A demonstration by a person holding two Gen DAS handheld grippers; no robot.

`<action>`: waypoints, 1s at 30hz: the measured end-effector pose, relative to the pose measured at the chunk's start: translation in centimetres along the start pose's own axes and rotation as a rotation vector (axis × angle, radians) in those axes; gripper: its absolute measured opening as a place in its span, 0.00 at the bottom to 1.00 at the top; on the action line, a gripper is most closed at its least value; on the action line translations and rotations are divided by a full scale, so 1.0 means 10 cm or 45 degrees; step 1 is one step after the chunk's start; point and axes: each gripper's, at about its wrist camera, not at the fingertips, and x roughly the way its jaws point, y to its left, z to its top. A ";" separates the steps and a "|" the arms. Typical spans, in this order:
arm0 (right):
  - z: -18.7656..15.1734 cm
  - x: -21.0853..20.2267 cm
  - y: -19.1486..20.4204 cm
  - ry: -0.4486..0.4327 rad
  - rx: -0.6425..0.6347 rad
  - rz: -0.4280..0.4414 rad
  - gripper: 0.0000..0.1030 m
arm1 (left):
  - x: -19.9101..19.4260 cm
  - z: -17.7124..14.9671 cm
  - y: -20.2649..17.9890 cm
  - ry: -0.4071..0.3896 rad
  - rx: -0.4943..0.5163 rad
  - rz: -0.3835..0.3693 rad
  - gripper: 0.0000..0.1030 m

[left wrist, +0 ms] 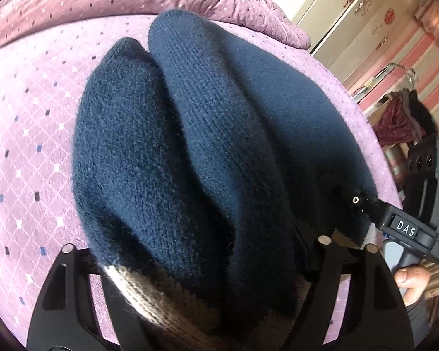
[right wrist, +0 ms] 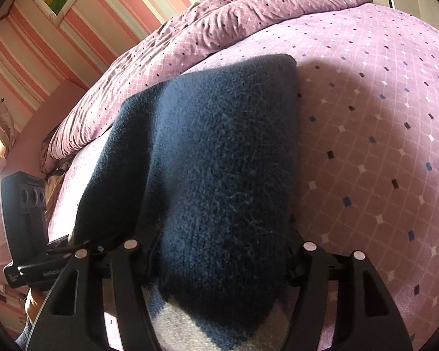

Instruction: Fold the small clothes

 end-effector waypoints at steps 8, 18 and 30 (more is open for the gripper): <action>0.05 -0.07 -0.10 0.024 0.056 0.088 0.75 | -0.16 0.02 0.33 -0.024 -0.069 -0.234 0.93; 0.14 -0.84 0.24 -0.244 -0.118 -0.015 0.98 | -0.84 0.18 0.37 -0.047 -0.015 -0.066 0.97; -0.17 -0.88 0.78 -0.342 -0.433 -0.315 0.98 | -0.85 -0.11 -0.44 -0.190 0.149 0.342 0.97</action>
